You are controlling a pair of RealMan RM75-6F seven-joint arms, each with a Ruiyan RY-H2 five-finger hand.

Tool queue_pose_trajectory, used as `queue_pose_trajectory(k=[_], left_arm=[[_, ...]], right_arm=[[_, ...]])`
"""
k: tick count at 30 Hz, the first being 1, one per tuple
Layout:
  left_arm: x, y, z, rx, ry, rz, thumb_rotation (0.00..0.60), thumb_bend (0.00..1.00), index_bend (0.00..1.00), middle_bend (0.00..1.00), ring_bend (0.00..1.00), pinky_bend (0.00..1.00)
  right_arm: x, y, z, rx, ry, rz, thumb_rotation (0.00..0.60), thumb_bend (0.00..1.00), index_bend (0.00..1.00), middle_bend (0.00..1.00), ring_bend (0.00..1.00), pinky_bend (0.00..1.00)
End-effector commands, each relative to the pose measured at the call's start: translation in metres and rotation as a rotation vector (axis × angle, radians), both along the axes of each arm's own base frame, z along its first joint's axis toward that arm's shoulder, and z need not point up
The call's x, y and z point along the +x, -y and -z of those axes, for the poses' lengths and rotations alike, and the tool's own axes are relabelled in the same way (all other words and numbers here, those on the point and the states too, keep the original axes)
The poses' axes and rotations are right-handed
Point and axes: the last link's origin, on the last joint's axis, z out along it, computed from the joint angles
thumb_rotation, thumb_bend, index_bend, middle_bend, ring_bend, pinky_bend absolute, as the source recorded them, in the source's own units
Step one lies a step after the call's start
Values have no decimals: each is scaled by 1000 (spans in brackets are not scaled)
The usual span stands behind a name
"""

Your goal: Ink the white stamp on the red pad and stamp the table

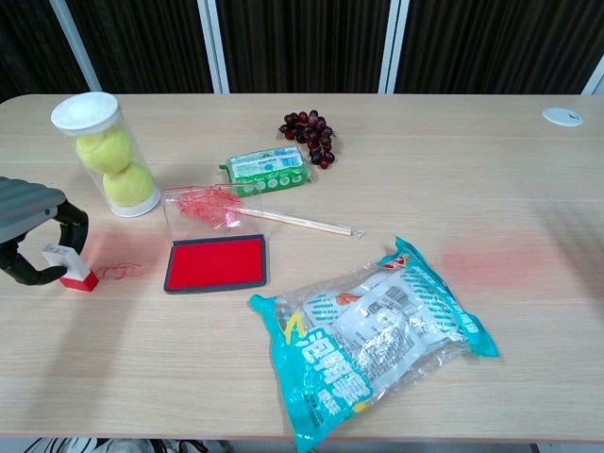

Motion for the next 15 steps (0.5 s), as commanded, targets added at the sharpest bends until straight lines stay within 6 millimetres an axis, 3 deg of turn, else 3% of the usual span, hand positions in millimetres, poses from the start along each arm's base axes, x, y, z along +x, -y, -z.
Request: queue_pose_trajectory(k=[1, 4, 11, 15], left_arm=[[-1, -1, -1, 7, -4, 0, 600, 339, 525, 497, 224, 258], [-2, -1, 0, 11, -5, -3, 600, 362, 541, 511, 258, 303], [0, 0, 1, 23, 9, 4, 600, 429, 616, 592, 425, 528], [2, -1, 0, 35, 28, 17, 600, 448, 654, 631, 471, 567]], right_arm=[[0, 0, 0, 0, 0, 0, 600, 172, 110, 0, 0, 190], [0, 0, 0, -1, 1, -1, 600, 172, 111, 0, 0, 190], [0, 0, 0, -1, 2, -1, 600, 173, 113, 0, 0, 190], [0, 0, 0, -2, 2, -2, 600, 172, 114, 0, 0, 190]])
